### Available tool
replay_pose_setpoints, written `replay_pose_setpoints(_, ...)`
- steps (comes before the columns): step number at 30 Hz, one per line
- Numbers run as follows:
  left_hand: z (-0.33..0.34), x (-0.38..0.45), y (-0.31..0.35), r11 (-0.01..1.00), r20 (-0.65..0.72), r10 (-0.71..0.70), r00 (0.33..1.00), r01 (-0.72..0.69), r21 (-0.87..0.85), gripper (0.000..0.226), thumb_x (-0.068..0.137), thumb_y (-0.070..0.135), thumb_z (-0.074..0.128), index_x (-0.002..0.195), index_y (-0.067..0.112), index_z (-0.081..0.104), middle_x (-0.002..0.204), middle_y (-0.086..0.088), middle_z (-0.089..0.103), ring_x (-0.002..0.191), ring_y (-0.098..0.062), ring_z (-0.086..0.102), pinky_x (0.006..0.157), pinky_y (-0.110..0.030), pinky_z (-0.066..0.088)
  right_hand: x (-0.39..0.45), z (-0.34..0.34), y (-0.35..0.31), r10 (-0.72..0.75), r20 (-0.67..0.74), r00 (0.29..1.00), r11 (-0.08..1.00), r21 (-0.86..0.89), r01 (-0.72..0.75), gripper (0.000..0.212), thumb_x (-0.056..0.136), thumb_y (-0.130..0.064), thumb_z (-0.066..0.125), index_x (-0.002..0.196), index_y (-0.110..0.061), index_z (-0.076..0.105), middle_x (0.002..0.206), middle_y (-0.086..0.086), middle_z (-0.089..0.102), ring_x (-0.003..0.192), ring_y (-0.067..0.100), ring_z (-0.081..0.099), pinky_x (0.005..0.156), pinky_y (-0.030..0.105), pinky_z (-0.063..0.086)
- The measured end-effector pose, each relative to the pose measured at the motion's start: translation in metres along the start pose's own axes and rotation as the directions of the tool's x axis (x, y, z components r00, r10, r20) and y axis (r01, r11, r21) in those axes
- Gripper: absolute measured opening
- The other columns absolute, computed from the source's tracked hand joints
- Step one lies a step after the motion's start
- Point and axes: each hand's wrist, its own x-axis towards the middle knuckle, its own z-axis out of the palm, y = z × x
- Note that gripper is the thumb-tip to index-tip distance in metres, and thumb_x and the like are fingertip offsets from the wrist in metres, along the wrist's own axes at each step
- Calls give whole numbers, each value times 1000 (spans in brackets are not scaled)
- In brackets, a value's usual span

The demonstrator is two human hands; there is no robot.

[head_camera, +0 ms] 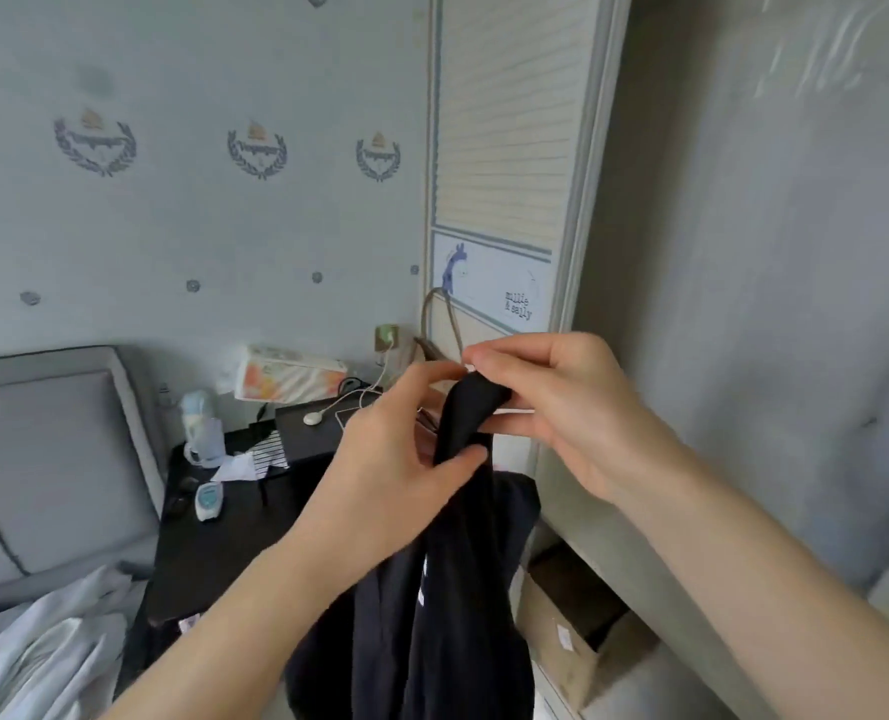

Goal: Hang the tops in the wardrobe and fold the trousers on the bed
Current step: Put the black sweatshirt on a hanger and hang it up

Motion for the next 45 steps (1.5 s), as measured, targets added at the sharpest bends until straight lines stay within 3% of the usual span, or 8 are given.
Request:
replay_pose_setpoints(7, 83, 38, 31, 883, 247, -90, 965, 192, -428, 22, 96, 2, 51, 94, 10, 71, 89, -17, 67, 83, -27, 62, 81, -38, 45, -44, -127, -3, -251, -226, 941, 899, -416, 140, 13, 90, -7, 61, 87, -14, 72, 68, -8, 68, 67, 6, 64, 69, 22, 54)
replay_pose_setpoints(14, 146, 77, 60, 769, 338, -107, 935, 294, -568, 20, 96, 3, 48, 92, 0, 67, 89, -18, 64, 85, -28, 58, 85, -42, 41, -80, -183, 35, 110, 7, 994, 898, -429, -97, 14, 83, -26, 65, 96, -28, 65, 96, -11, 68, 95, 10, 65, 87, 24, 50)
replay_pose_setpoints(19, 156, 106, 58, 689, 306, -175, 936, 338, -641, 21, 95, 3, 46, 97, -2, 67, 91, -14, 66, 86, -24, 63, 80, -31, 48, -76, -207, 69, -3, -283, 959, 547, -803, -235, 32, 90, -23, 61, 63, -32, 47, 59, -14, 54, 56, -1, 52, 57, 12, 38)
replay_pose_setpoints(23, 158, 150, 28, 642, 344, -253, 904, 423, -640, 22, 95, 12, 50, 99, 4, 70, 93, -11, 72, 91, -26, 68, 82, -34, 51, -62, -233, 62, 89, -500, 862, 789, -492, -367, 28, 92, -24, 62, 64, -18, 63, 56, -15, 60, 57, 2, 55, 58, 14, 42)
replay_pose_setpoints(27, 175, 187, -10, 817, 361, -300, 883, 434, -380, 21, 87, 7, 54, 102, 5, 69, 98, -14, 73, 98, -31, 68, 92, -40, 51, -32, -234, 34, 220, -545, 809, 957, -38, -286, 16, 92, -19, 62, 94, -9, 74, 89, 7, 75, 86, 23, 72, 82, 33, 54)
replay_pose_setpoints(32, 215, 215, -33, 962, 653, -17, 757, 191, -196, 44, 70, 37, 73, 112, 39, 59, 101, 8, 68, 93, -10, 67, 80, -25, 49, 28, -215, 29, 136, -556, 820, 902, -272, -334, 17, 91, -18, 60, 86, -9, 74, 88, 14, 72, 85, 24, 69, 81, 37, 53)
replay_pose_setpoints(39, 245, 274, -86, 978, 611, 173, 773, -206, -17, 13, 78, 31, 76, 73, 36, 64, 74, 20, 61, 74, -1, 60, 69, -23, 47, 82, -209, 26, 88, -677, 730, 888, -280, -366, 17, 88, -22, 64, 81, -12, 75, 85, 8, 74, 87, 25, 71, 84, 41, 55)
replay_pose_setpoints(45, 234, 334, -114, 987, 719, -26, 694, 132, -92, 12, 82, 17, 77, 70, 15, 74, 76, -7, 74, 77, -23, 72, 79, -33, 59, 94, -240, 15, 72, -817, 572, 905, -188, -382, 23, 88, -22, 65, 93, 0, 72, 92, 20, 72, 85, 30, 71, 83, 43, 55)
